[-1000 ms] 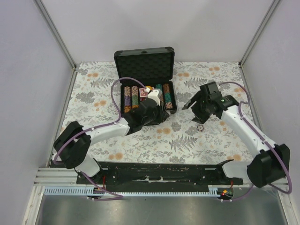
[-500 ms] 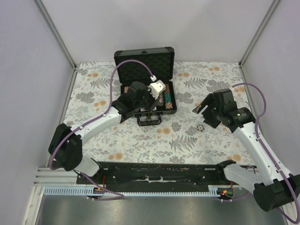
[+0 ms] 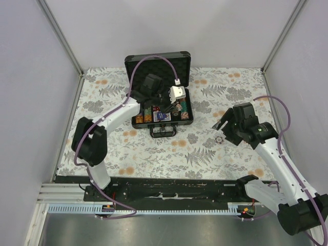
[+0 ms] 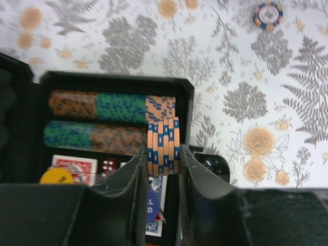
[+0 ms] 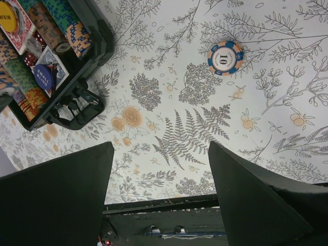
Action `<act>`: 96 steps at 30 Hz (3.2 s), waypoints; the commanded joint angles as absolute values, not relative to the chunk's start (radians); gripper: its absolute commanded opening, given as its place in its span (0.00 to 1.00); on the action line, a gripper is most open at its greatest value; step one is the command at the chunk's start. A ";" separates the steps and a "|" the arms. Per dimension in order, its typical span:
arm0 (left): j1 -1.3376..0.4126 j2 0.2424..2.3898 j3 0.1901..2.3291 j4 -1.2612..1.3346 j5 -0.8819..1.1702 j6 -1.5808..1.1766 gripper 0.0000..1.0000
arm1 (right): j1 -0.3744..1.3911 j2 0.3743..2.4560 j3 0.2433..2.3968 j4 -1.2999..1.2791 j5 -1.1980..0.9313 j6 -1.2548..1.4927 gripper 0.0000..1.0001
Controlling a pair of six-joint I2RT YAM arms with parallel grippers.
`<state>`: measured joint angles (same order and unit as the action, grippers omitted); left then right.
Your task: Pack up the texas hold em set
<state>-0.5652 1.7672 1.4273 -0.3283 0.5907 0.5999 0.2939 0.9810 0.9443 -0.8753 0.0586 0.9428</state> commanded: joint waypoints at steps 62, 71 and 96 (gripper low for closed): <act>-0.598 2.137 1.692 -0.561 0.353 0.816 0.41 | 0.282 1.042 0.841 -0.727 -0.032 0.980 0.80; -0.598 2.118 1.689 -0.558 0.350 0.807 0.43 | 0.282 1.034 0.833 -0.721 -0.041 0.983 0.79; -0.621 2.016 1.486 -0.235 0.094 0.474 0.41 | 0.281 1.023 0.784 -0.698 -0.061 0.986 0.79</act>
<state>-0.6273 2.0579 1.4906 -0.3649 0.2359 0.5755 0.2840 1.0401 0.7921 -0.7269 -0.0555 0.9798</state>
